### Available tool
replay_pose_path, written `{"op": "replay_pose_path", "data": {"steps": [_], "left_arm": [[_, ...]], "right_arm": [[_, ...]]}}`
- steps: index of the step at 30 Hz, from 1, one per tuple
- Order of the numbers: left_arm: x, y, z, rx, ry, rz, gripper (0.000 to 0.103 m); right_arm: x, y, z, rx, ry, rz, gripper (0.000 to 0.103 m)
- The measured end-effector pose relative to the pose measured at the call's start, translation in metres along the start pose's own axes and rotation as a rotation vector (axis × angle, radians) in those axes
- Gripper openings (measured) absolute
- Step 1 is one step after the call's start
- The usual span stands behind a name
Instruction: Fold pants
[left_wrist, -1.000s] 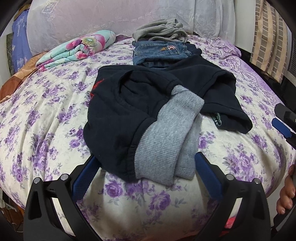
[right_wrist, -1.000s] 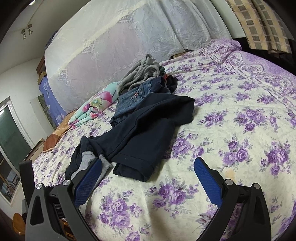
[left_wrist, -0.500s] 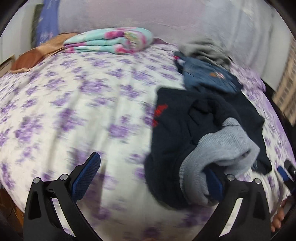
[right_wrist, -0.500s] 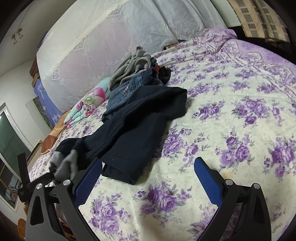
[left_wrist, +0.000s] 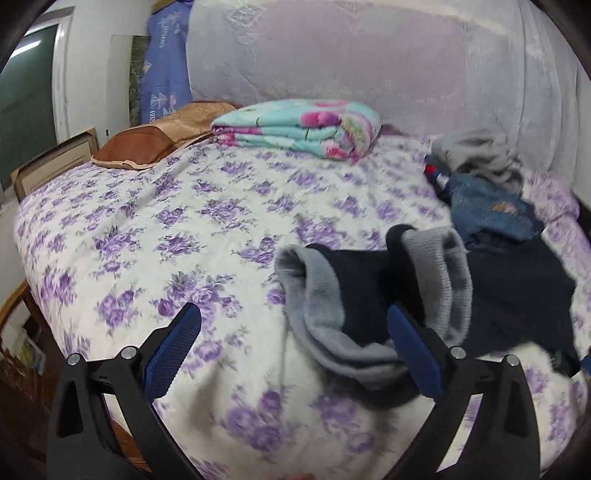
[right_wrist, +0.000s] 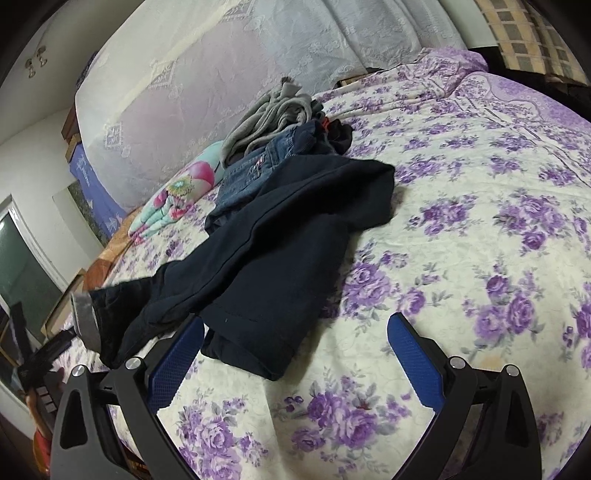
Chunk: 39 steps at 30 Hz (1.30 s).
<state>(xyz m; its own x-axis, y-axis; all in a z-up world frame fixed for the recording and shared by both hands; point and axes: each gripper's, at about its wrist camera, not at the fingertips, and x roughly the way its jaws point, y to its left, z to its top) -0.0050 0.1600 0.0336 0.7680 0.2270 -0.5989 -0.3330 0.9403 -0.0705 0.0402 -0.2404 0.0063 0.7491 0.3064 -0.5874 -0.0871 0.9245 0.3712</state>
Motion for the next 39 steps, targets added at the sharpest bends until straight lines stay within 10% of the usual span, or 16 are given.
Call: {"op": "replay_pose_path", "data": {"steps": [4, 16, 21, 28, 30, 32, 39], "left_arm": [[-0.011, -0.001, 0.008, 0.012, -0.063, 0.007, 0.098], [0.082, -0.036, 0.031, 0.089, 0.115, -0.026, 0.099], [0.073, -0.006, 0.032, -0.006, 0.102, -0.090, 0.099], [0.042, 0.015, 0.019, 0.013, 0.131, -0.149, 0.098], [0.037, 0.013, 0.012, 0.007, 0.141, -0.184, 0.098], [0.037, 0.005, 0.006, 0.019, 0.143, -0.203, 0.098], [0.070, -0.009, 0.008, 0.010, 0.179, -0.177, 0.099]], "right_arm": [[0.004, 0.000, 0.005, -0.020, 0.013, -0.004, 0.100], [0.047, -0.047, 0.086, 0.207, 0.153, 0.104, 0.100], [0.086, -0.064, 0.089, 0.378, 0.276, 0.214, 0.100], [0.147, -0.038, 0.106, 0.292, 0.308, 0.222, 0.100], [0.144, -0.028, 0.108, 0.205, 0.225, 0.197, 0.045], [0.125, -0.012, 0.115, 0.046, 0.135, 0.126, 0.014], [-0.039, 0.077, 0.125, -0.663, -0.258, -0.016, 0.025]]}}
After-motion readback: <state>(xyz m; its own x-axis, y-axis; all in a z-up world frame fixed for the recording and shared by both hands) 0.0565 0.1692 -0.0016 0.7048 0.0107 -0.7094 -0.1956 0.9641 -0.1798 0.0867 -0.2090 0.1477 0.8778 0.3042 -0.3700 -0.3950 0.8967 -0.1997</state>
